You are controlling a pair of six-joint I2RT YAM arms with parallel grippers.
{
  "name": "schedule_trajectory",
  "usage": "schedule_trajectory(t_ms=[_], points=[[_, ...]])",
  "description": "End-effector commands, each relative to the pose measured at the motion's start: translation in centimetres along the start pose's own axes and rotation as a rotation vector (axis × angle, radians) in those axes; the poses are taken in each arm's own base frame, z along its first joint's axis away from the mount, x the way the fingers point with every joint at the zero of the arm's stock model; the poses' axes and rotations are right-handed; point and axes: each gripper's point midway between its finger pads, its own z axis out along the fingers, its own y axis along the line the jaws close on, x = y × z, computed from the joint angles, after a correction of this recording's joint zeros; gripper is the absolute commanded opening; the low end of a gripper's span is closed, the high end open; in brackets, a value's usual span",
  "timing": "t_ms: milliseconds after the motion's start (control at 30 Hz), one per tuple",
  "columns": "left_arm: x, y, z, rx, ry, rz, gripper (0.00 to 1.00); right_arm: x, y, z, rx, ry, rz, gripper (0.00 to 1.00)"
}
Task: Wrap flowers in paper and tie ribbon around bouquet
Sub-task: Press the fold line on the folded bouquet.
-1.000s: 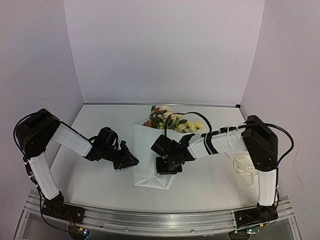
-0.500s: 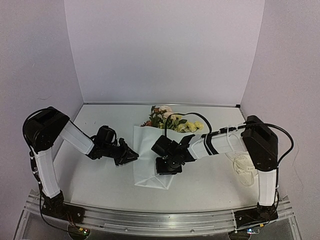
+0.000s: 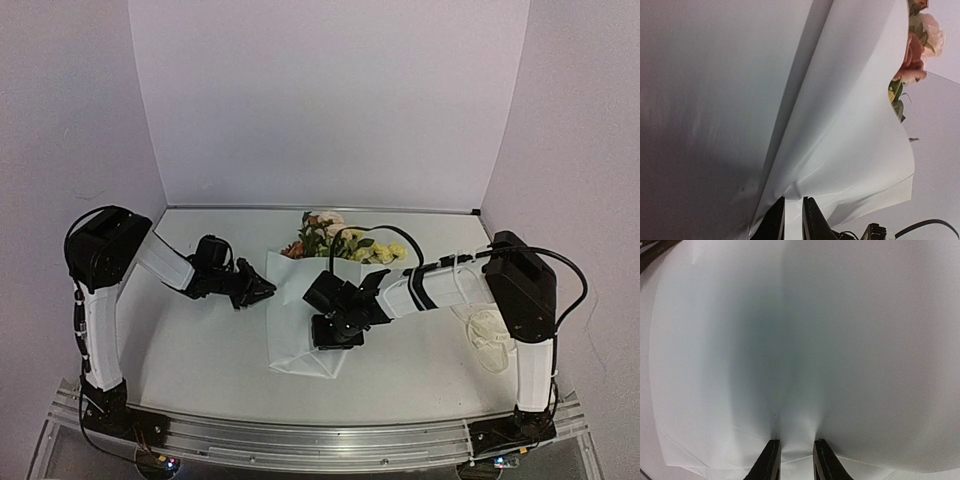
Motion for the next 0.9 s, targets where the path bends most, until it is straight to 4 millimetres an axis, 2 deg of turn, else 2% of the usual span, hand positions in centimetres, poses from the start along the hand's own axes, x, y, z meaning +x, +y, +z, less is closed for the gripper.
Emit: schedule_trajectory(t_ms=[0, 200, 367, 533, 600, 667, 733, 867], points=[[-4.2, 0.0, 0.3, -0.009, -0.055, 0.004, 0.15, 1.9, -1.3, 1.3, 0.038, 0.056, -0.017, 0.24], [-8.6, -0.7, 1.0, 0.019, -0.084, 0.005, 0.15, 2.1, -1.4, 1.4, 0.037, 0.061, -0.018, 0.24], [-12.1, -2.2, 1.3, 0.058, -0.1, 0.028, 0.15, 2.2, -1.5, 1.5, 0.036, 0.063, -0.016, 0.24], [-15.1, -4.4, 0.5, 0.099, -0.125, 0.062, 0.15, 2.2, -1.6, 1.2, 0.033, 0.062, -0.015, 0.24], [-15.9, -5.6, -0.4, 0.113, -0.14, 0.085, 0.16, 2.0, -1.5, 0.9, 0.027, 0.055, -0.014, 0.25], [-16.2, -6.7, -1.6, 0.118, -0.155, 0.111, 0.16, 1.7, -1.3, 0.3, 0.009, 0.052, -0.008, 0.25], [-15.6, -7.5, -3.0, 0.103, -0.169, 0.134, 0.16, 1.1, -1.0, -0.6, -0.021, 0.05, 0.008, 0.25], [-12.3, -8.1, -5.9, 0.079, -0.191, 0.165, 0.17, -1.3, -1.3, -3.2, -0.079, 0.008, 0.054, 0.29]])
